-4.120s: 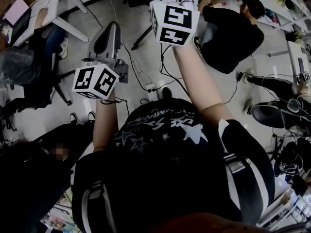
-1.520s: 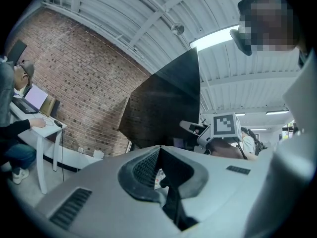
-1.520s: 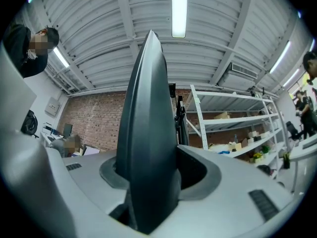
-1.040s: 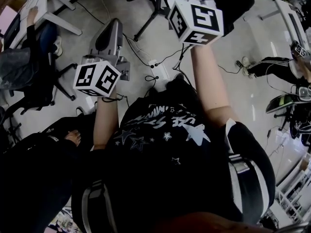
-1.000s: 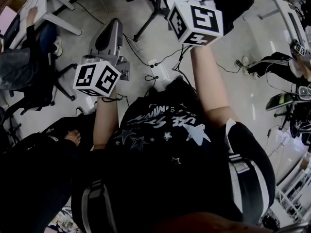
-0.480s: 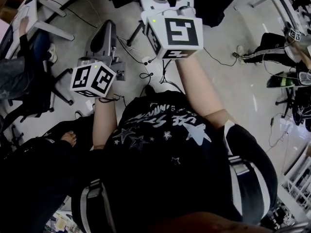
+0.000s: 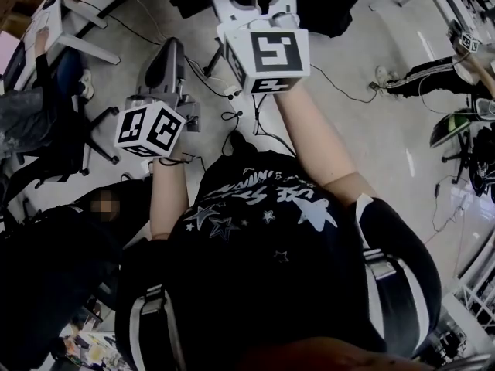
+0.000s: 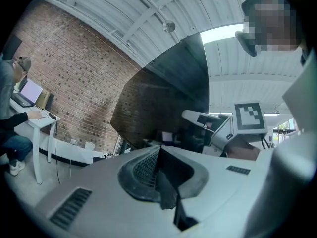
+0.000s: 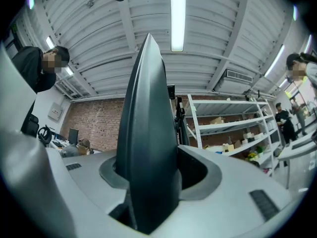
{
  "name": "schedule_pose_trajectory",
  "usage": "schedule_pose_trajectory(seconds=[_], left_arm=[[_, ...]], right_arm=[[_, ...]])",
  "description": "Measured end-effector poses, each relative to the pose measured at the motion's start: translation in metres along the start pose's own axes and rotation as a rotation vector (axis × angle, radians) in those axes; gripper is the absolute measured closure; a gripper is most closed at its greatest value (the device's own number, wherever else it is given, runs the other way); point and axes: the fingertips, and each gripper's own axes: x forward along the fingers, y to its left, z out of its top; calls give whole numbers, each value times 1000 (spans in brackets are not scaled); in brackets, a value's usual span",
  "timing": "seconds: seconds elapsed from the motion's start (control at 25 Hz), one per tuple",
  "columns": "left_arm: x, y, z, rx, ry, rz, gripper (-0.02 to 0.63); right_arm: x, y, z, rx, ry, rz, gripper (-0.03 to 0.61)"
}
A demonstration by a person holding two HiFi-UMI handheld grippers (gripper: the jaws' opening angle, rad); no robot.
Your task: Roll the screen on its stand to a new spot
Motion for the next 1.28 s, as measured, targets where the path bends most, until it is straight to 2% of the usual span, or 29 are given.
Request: schedule_pose_trajectory(seconds=[0.52, 0.68, 0.96, 1.12, 1.28], left_arm=[[-15, -13, 1, 14, -13, 2, 603], [-17, -12, 2, 16, -25, 17, 603], [-23, -13, 6, 28, -38, 43, 603], [-31, -18, 11, 33, -54, 61, 603], [-41, -35, 7, 35, -59, 73, 603]], right_arm=[[-1, 0, -1, -8, 2, -17, 354], [-1, -2, -2, 6, -13, 13, 354], [-1, 2, -3, -48, 12, 87, 331], [-20, 0, 9, -63, -25, 100, 322], [-45, -7, 9, -52, -8, 112, 286]])
